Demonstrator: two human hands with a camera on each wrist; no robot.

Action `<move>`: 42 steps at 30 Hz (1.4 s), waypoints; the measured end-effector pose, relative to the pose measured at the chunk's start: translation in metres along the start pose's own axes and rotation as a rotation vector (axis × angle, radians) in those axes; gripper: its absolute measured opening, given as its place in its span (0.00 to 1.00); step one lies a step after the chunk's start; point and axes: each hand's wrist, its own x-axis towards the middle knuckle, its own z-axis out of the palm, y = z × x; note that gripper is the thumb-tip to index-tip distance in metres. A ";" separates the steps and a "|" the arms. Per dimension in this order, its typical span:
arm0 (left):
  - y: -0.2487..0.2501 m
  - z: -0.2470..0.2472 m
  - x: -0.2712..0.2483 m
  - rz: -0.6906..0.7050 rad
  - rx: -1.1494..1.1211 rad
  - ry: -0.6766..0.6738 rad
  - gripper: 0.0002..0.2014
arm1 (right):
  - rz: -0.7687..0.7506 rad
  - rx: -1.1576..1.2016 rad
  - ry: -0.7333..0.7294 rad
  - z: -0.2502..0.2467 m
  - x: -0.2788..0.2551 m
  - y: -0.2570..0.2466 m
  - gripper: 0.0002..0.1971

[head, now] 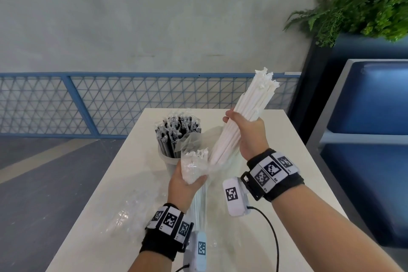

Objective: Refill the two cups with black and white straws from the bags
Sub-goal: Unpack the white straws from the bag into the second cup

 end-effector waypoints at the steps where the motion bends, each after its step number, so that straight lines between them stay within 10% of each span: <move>1: 0.000 0.000 0.001 0.002 0.000 0.003 0.29 | 0.005 0.012 0.021 0.001 0.002 -0.001 0.05; 15: 0.002 -0.013 0.008 -0.091 -0.063 0.223 0.26 | -0.084 0.148 0.295 -0.014 0.033 -0.044 0.02; 42: 0.002 -0.014 0.010 -0.099 -0.140 0.235 0.23 | -0.309 -0.002 0.421 -0.021 0.045 -0.042 0.17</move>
